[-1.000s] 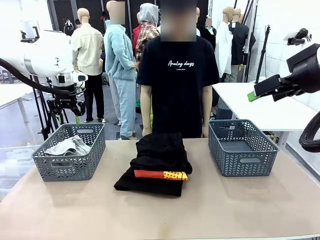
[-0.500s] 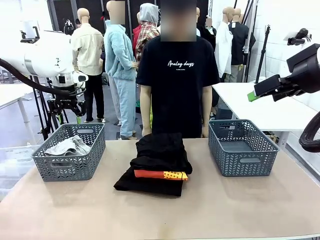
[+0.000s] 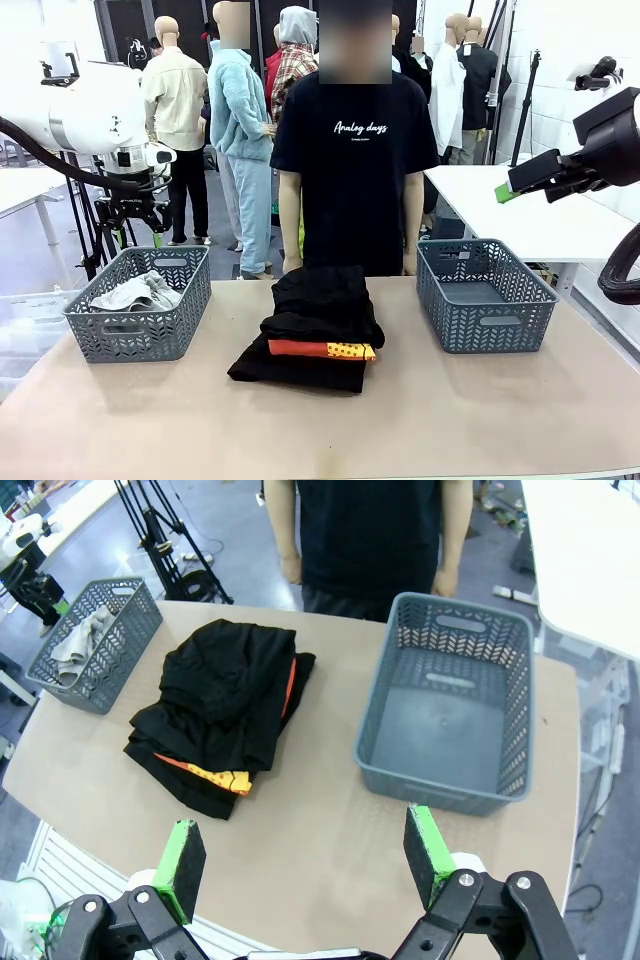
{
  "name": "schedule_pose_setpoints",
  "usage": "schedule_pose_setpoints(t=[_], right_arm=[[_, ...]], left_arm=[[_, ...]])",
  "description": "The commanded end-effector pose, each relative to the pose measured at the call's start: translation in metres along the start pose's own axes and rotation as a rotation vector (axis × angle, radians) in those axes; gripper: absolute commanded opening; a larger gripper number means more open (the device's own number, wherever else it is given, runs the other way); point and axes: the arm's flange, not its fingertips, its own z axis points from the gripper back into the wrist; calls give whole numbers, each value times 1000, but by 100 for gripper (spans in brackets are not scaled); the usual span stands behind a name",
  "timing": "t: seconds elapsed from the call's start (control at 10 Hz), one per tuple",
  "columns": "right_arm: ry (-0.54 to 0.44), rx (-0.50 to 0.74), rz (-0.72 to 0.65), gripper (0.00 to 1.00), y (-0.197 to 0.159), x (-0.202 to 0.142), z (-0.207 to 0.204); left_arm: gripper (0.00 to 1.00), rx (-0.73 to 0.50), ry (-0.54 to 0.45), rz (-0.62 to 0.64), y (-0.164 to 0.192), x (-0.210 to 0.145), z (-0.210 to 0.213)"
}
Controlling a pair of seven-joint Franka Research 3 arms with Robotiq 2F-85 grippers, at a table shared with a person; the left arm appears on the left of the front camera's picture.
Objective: Sort the tops and bottoms.
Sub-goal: Lift clothes from the center of the table with your right hand.
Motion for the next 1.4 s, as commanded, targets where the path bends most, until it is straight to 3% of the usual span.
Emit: schedule_pose_setpoints(t=[0.0,0.6,0.8,1.0,1.2,1.3], right_arm=[[5,10,0,100,0,0,-1],[5,10,0,100,0,0,-1],[5,10,0,100,0,0,-1],[5,10,0,100,0,0,-1],[5,10,0,100,0,0,-1],[5,10,0,100,0,0,-1]], left_arm=[[76,9,-1,1,2,0,0],[76,0,0,0,0,0,0],[76,-144,-129,-221,-19,-13,50],[76,-206,-295,-373,-25,-59,106],[76,-188,-399,-449,-15,-104,144],[76,-162,-427,-415,-10,-116,153]])
